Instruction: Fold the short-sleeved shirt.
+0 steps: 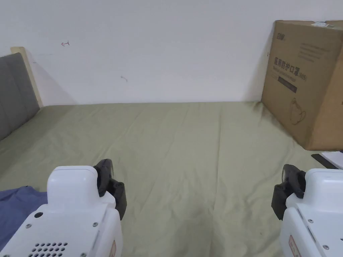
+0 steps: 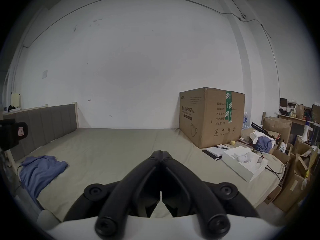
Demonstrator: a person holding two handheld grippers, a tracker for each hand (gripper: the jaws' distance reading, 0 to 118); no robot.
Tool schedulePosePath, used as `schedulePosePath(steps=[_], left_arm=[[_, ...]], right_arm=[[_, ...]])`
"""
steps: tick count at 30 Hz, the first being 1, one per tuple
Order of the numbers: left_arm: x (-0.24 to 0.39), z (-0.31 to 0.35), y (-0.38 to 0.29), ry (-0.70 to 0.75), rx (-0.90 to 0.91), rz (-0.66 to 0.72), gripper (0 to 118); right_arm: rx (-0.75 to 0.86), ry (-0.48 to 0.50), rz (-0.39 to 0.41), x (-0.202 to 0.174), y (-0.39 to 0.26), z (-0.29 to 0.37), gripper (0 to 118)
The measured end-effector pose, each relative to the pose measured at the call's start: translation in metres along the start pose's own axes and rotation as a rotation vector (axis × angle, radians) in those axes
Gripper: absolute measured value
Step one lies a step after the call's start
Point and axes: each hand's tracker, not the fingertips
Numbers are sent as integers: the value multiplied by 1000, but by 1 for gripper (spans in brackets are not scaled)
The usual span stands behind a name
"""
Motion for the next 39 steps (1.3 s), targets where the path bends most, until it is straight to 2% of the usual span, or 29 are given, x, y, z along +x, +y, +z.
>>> schedulePosePath(steps=[5,8,11,16,19,20,23,29,33,37,39], left_arm=[[-25,4,3,73,-8,23,0],[-48,13,7,149,-15,27,0],[-76,29,10,242,-29,13,0],[-123,59,9,404,-49,35,0],[-141,67,7,453,-71,50,0],[-145,69,6,467,-76,50,0],[-155,69,2,491,-98,46,0],[-182,37,-15,490,-181,97,0],[-218,-27,-49,460,-338,173,0],[-251,-89,-94,436,-527,278,0],[-262,-108,-109,421,-563,320,0]], right_arm=[[-2,48,-28,-13,8,-6,0],[3,125,-29,-34,13,-13,0],[7,226,-22,-67,17,-19,0],[-21,478,35,-140,15,-22,0],[-63,632,-9,-178,13,-23,0],[-67,657,6,-189,13,-23,0],[-66,696,66,-215,10,-21,0],[-114,754,77,-234,2,-25,0],[-165,750,100,-238,-12,-32,0],[-240,741,88,-234,-27,-41,0],[-262,730,94,-231,-33,-45,0]])
